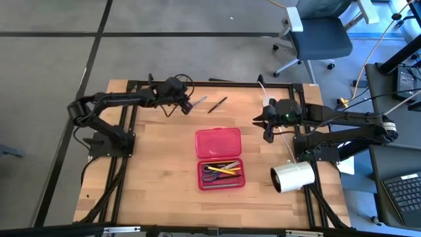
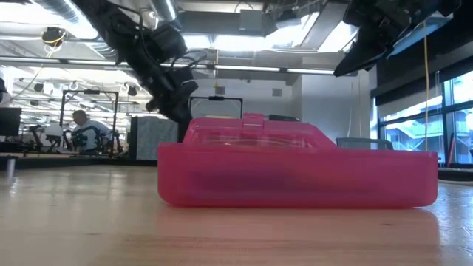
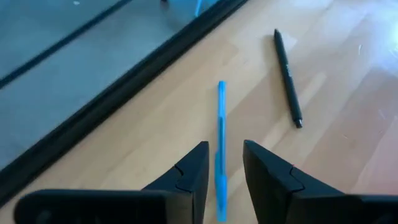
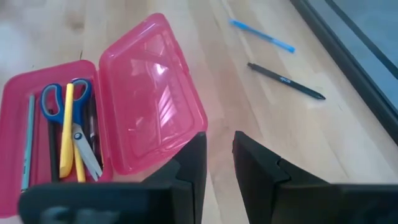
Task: Pick & place school supplies into a supply box
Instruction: Put the blue pen into the red supply box
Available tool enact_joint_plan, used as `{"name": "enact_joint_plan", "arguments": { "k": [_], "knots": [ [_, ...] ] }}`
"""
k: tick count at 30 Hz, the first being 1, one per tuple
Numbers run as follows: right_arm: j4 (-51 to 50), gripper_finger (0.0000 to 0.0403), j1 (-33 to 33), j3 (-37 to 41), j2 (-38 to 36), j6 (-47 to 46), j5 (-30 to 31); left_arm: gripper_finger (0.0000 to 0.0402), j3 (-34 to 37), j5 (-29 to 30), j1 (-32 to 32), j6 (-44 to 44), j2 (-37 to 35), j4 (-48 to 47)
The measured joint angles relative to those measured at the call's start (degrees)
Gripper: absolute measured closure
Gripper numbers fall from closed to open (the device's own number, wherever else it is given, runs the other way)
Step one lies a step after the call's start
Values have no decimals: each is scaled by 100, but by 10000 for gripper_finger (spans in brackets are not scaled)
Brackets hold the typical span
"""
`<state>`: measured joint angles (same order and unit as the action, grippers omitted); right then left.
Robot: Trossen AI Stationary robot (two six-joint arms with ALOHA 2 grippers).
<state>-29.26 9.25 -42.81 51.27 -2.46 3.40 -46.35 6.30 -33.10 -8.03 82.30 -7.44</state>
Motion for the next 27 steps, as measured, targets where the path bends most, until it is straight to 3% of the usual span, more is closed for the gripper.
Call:
{"name": "enact_joint_plan", "arguments": {
  "k": [4, 12, 22, 27],
  "knots": [
    [28, 319, 82, 0, 0, 7, 3, 277, 0, -355, -45, 39, 205, 39],
    [32, 319, 214, 0, 0, 16, 4, 218, 0, -469, 99, 124, 686, 53],
    [32, 319, 224, 0, -2, 16, 4, 213, -2, -414, 165, 131, 1179, 403],
    [31, 319, 224, 0, -2, 0, 4, 220, -2, -95, 137, 129, 1494, 476]
  ]
}}
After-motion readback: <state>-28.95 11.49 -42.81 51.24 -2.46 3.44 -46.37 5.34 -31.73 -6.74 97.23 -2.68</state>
